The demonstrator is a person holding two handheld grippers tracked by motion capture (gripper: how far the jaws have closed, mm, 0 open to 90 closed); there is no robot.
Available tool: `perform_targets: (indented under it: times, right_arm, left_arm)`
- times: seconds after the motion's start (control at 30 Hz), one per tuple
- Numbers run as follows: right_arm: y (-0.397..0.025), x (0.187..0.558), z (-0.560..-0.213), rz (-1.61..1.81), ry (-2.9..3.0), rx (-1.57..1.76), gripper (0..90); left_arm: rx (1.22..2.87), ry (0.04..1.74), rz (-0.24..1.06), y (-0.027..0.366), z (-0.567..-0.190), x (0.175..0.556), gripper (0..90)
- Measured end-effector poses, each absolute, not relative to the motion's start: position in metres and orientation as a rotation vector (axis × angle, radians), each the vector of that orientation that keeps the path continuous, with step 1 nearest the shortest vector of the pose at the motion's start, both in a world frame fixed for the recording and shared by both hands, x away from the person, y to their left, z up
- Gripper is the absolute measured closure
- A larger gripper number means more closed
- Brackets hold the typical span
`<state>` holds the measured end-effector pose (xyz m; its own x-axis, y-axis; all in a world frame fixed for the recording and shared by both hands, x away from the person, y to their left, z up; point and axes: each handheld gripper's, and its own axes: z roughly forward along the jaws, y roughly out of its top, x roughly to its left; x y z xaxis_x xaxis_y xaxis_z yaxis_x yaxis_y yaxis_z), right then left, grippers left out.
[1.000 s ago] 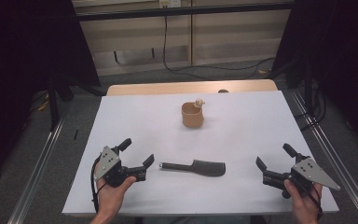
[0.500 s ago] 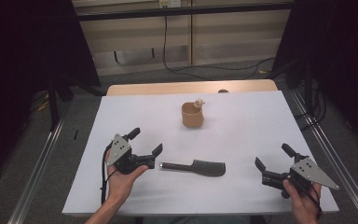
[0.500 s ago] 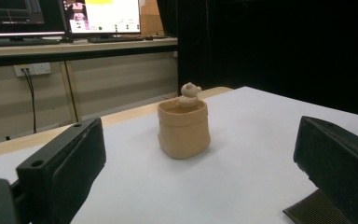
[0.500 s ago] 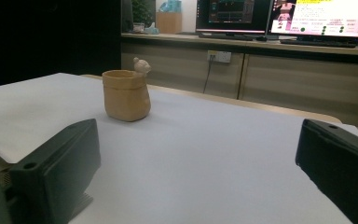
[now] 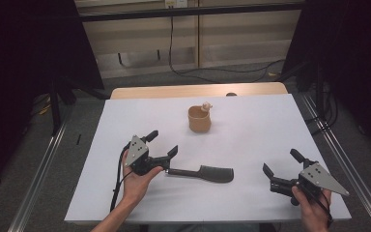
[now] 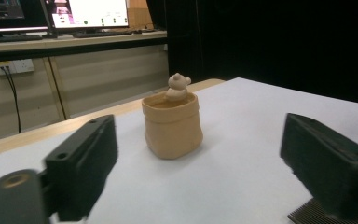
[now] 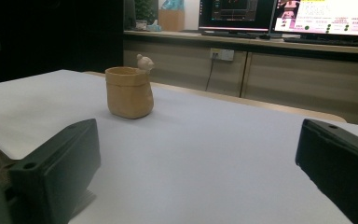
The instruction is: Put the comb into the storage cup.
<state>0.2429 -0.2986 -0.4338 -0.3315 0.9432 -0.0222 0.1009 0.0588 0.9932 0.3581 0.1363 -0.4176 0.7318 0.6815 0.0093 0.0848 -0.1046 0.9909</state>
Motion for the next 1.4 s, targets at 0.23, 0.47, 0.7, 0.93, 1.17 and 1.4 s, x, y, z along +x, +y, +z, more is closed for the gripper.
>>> perform_targets:
  times: [0.23, 0.47, 0.7, 0.93, 1.17, 1.4]
  right_arm:
    - [-0.298, 0.243, -0.434, 1.364, 1.564, 1.078, 0.0]
    - [-0.296, 0.245, -0.435, 1.362, 1.57, 1.072, 0.0]
    - [-0.296, 0.245, -0.435, 1.361, 1.572, 1.073, 0.0]
    - [-0.298, 0.245, -0.434, 1.365, 1.569, 1.077, 0.0]
    - [-0.299, 0.243, -0.434, 1.365, 1.565, 1.077, 0.0]
    - [-0.298, 0.244, -0.434, 1.364, 1.565, 1.078, 0.0]
  left_arm:
    - [1.603, 0.666, 0.499, 0.143, -0.418, 0.36, 34.5]
    - [1.602, 0.666, 0.464, 0.146, -0.418, 0.362, 56.9]
    - [1.606, 0.65, 0.422, 0.142, -0.42, 0.366, 75.7]
    - [1.671, 0.643, 0.353, 0.142, -0.413, 0.365, 90.0]
    - [1.742, 0.668, 0.293, 0.14, -0.416, 0.366, 90.0]
    - [1.879, 0.686, 0.24, 0.138, -0.42, 0.37, 90.0]
